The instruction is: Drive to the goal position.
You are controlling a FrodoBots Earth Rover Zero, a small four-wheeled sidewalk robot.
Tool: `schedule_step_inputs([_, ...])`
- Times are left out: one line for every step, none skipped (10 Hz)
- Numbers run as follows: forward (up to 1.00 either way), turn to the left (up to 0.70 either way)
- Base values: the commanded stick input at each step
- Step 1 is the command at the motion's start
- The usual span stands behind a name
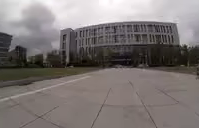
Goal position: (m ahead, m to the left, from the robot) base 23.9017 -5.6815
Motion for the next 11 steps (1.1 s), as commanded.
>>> schedule_step_inputs([0.7,0.0])
schedule_step_inputs([0.7,0.0])
schedule_step_inputs([0.7,0.0])
schedule_step_inputs([0.7,0.0])
schedule_step_inputs([0.7,0.0])
schedule_step_inputs([0.7,0.0])
schedule_step_inputs([0.7,0.0])
schedule_step_inputs([0.7,0.0])
schedule_step_inputs([0.7,0.0])
schedule_step_inputs([0.7,0.0])
schedule_step_inputs([0.7,0.0])
